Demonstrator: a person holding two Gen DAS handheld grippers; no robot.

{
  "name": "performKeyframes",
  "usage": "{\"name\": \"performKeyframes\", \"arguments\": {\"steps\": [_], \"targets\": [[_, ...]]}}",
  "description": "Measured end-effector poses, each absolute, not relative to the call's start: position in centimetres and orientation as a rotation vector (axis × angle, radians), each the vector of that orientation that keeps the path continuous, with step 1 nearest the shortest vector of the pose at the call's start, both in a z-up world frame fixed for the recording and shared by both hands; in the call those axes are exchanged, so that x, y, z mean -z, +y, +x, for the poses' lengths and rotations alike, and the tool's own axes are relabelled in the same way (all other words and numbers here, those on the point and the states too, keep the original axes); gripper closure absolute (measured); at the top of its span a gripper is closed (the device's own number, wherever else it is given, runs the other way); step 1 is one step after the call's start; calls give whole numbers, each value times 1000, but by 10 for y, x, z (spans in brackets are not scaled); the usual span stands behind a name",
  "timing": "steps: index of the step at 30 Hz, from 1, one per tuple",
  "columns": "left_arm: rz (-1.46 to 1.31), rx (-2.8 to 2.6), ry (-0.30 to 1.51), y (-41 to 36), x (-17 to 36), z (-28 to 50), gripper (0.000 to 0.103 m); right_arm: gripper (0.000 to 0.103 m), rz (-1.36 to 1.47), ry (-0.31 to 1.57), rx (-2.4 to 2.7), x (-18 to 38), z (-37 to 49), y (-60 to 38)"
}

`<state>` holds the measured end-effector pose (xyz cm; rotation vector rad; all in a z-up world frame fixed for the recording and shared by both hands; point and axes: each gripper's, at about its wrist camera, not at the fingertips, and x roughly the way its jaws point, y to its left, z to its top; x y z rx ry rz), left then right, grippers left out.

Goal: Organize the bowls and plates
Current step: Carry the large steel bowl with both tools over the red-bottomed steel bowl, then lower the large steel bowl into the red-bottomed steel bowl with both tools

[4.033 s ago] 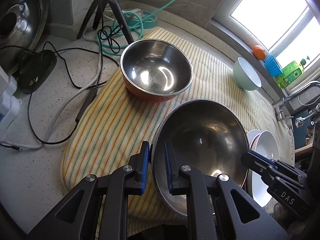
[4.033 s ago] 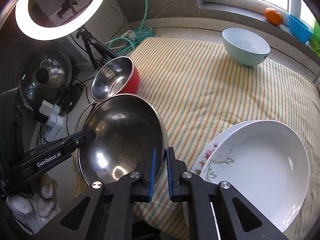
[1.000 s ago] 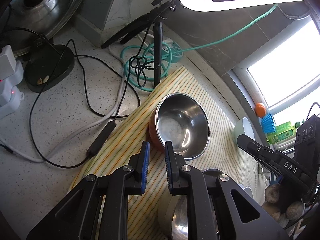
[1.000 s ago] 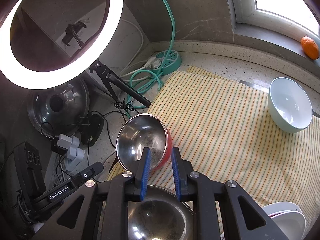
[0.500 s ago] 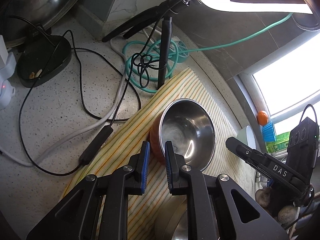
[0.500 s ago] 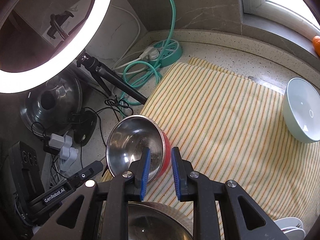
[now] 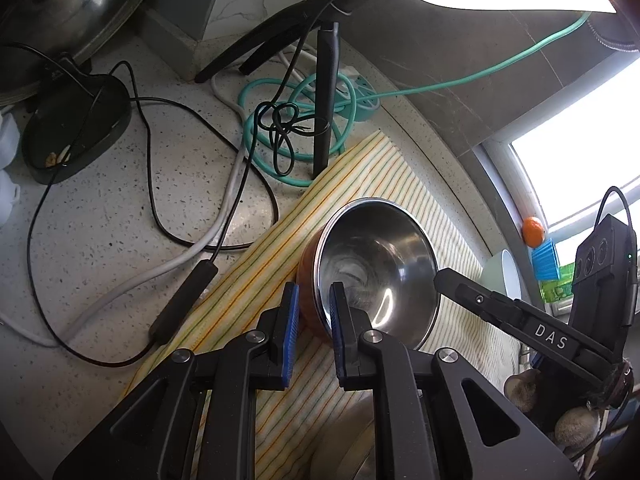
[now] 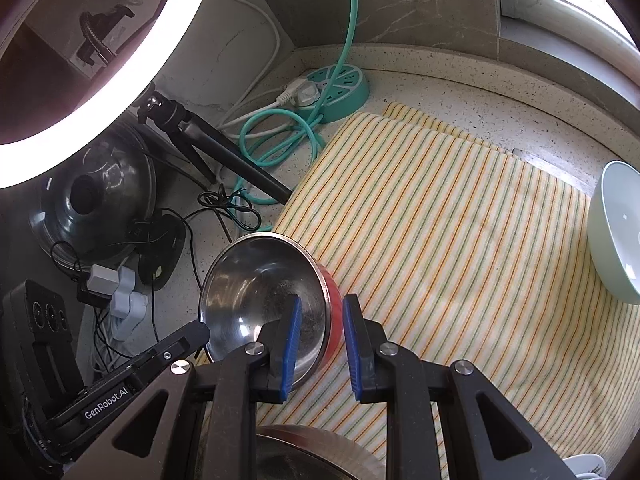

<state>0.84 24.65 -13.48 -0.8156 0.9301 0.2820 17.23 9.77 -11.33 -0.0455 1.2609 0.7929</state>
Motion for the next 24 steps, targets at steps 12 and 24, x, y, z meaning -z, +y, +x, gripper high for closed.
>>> {"name": "performKeyframes", "arguments": {"steps": [12, 24], "targets": [[-791, -291, 940, 247, 137, 15, 91, 84, -43, 1291, -799, 122, 177, 101], [-769, -282, 946, 245, 140, 20, 92, 95, -58, 1303, -805, 124, 176, 104]]}}
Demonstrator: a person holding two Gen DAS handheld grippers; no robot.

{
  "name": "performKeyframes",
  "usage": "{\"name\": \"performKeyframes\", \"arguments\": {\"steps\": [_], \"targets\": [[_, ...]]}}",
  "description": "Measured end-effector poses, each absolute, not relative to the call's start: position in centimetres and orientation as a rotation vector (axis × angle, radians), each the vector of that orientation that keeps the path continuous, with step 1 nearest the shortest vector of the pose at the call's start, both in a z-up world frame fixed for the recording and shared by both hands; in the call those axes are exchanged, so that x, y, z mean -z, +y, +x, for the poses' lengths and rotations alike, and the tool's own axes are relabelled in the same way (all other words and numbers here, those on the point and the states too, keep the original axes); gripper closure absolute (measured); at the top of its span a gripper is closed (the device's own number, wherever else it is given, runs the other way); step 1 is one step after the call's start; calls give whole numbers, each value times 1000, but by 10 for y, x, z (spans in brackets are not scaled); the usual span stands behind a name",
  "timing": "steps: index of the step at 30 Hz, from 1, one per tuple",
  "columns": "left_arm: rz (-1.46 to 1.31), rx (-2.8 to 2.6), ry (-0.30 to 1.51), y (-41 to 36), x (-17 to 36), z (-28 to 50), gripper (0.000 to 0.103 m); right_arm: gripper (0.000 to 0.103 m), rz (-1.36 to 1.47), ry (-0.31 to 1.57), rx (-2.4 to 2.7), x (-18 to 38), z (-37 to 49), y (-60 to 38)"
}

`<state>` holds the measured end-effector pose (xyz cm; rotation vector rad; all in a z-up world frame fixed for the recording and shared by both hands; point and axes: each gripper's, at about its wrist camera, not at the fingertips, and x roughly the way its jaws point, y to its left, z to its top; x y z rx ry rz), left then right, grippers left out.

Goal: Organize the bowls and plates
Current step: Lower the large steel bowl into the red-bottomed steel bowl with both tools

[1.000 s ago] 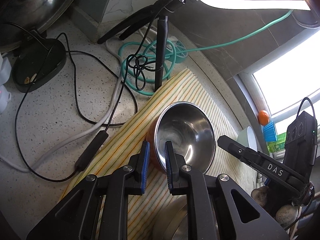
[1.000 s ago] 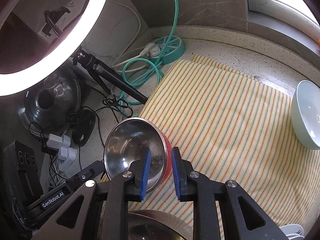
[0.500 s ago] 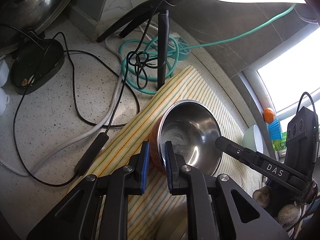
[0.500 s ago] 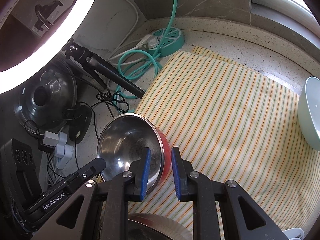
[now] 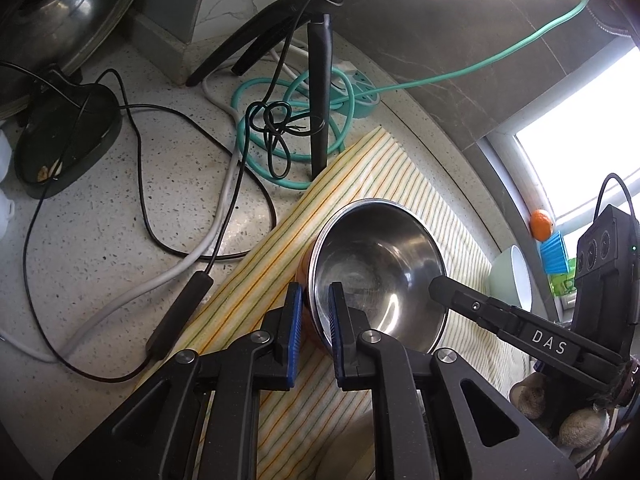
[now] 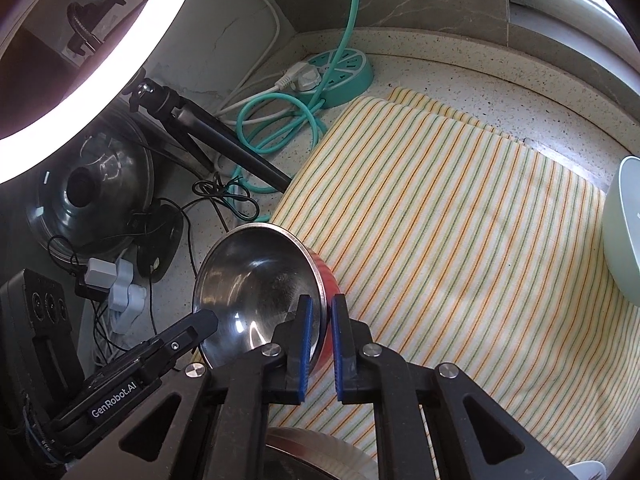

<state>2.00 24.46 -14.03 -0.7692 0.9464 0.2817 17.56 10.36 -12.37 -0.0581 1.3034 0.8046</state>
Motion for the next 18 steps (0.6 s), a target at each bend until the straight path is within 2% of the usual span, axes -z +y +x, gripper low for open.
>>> {"name": "performKeyframes", "arguments": {"steps": [18], "targets": [[-746, -271, 925, 239, 121, 12, 92, 95, -40, 1267, -820, 101, 165, 92]]}}
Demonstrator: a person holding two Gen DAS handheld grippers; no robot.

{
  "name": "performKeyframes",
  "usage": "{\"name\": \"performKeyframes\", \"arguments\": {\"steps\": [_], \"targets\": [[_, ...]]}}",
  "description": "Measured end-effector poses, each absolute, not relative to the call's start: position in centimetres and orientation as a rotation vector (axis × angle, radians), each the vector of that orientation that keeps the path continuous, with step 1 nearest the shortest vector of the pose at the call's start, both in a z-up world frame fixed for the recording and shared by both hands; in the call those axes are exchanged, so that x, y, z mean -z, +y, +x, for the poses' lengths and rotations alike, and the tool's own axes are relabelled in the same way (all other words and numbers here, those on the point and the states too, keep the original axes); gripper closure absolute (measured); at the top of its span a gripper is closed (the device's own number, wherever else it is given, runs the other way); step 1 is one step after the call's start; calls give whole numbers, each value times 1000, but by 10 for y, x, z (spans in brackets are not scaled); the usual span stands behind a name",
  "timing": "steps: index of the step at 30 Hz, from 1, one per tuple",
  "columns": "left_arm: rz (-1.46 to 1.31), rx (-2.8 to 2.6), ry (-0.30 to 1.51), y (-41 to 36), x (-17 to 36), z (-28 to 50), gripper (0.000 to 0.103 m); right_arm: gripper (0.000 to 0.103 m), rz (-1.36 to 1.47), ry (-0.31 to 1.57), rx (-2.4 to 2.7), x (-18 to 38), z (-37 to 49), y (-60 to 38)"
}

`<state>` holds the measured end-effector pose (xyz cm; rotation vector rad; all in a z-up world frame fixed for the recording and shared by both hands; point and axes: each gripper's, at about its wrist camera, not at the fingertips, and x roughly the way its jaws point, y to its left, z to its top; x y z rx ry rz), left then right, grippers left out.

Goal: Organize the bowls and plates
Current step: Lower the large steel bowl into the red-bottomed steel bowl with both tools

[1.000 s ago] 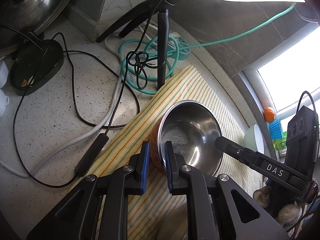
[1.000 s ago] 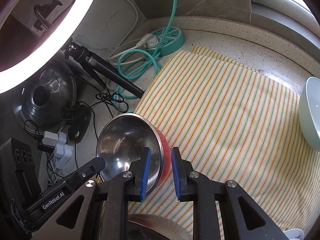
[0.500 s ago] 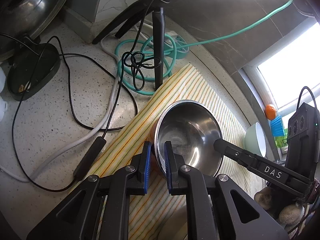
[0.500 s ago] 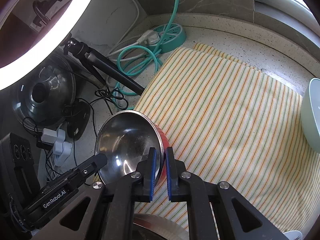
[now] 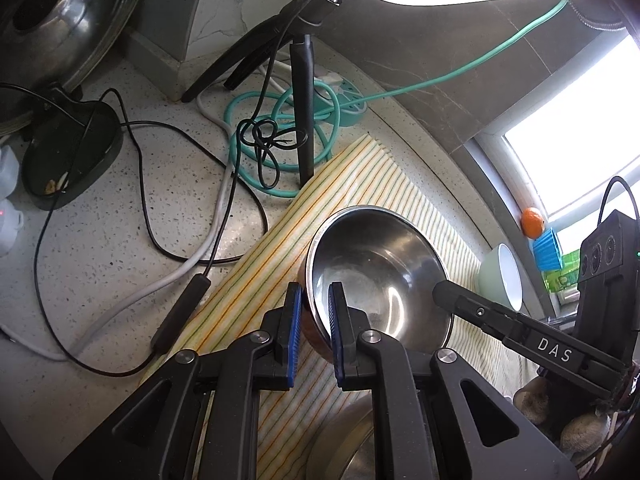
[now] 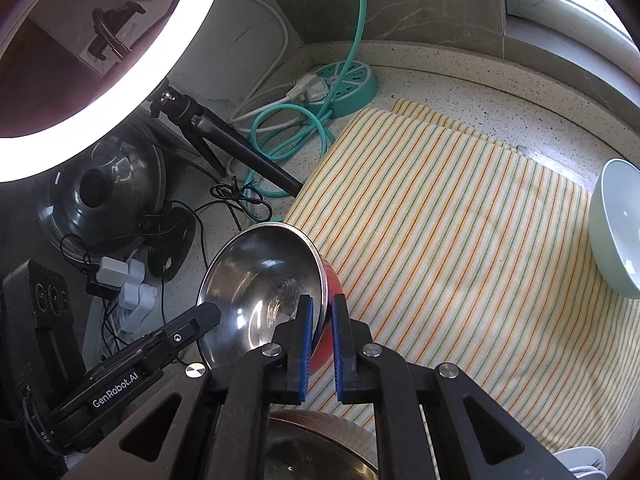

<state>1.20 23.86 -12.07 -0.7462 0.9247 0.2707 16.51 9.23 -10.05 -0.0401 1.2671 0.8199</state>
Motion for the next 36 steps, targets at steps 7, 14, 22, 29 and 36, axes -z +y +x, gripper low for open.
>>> {"name": "performKeyframes", "arguments": {"steps": [7, 14, 22, 29, 36], "targets": [[-733, -257, 895, 232, 105, 5, 92, 94, -21, 1242, -816, 87, 159, 83], [-711, -241, 861, 226, 87, 2, 92, 94, 2, 1222, -818, 76, 151, 72], [-682, -216, 842, 216, 73, -3, 92, 94, 43, 1203, -816, 64, 141, 54], [-660, -186, 845, 204, 65, -9, 92, 94, 69, 1182, -803, 54, 131, 38], [-660, -159, 862, 194, 65, -17, 92, 94, 78, 1163, -793, 48, 115, 21]]}}
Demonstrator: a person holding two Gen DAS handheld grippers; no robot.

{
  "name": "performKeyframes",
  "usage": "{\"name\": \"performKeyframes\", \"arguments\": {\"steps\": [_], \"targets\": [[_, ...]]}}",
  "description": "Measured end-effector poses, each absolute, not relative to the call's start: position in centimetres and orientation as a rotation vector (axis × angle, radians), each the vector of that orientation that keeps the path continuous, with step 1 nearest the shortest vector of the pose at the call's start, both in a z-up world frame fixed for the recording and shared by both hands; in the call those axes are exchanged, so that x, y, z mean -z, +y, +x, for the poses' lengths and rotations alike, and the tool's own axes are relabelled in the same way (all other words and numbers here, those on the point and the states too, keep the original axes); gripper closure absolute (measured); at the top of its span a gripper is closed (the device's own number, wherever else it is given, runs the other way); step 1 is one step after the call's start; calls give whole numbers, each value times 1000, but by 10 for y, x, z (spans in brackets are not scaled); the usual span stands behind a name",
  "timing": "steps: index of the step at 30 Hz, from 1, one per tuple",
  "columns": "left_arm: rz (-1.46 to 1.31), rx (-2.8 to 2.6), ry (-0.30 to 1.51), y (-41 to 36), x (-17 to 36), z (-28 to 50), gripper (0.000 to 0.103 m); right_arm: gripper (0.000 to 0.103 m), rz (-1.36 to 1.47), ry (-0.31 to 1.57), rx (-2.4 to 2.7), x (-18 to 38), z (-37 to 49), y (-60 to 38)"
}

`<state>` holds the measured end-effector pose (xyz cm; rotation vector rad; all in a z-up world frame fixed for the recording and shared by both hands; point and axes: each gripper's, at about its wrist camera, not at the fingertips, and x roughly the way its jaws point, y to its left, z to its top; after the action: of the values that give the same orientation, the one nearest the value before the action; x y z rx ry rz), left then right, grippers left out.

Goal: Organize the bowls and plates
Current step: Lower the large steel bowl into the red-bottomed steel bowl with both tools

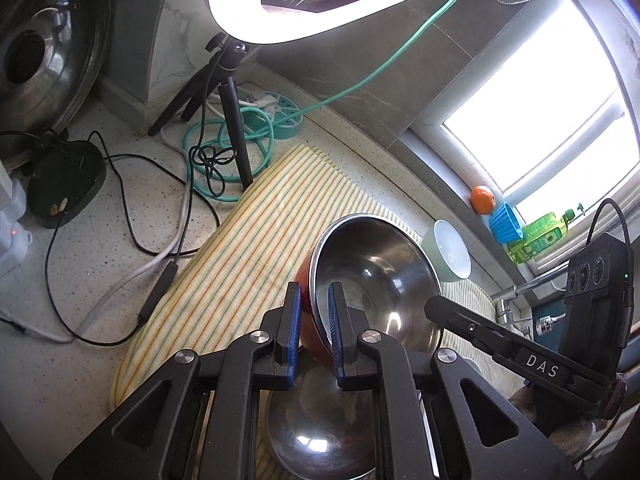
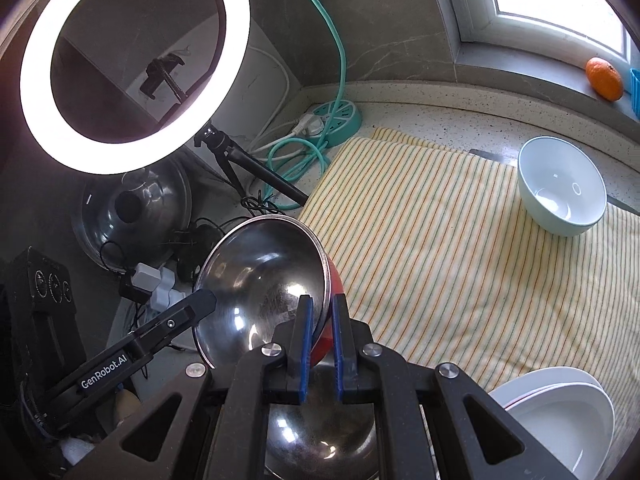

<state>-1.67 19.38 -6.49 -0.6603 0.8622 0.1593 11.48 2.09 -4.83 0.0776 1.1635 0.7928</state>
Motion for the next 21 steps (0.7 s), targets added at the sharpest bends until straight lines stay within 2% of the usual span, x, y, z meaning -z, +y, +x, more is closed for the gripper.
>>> {"name": "performKeyframes", "arguments": {"steps": [11, 21], "targets": [[-647, -124, 934, 174, 75, -30, 92, 94, 65, 1125, -781, 40, 85, -2], [-613, -115, 970, 164, 76, -44, 92, 94, 64, 1171, -769, 56, 66, -13]]}}
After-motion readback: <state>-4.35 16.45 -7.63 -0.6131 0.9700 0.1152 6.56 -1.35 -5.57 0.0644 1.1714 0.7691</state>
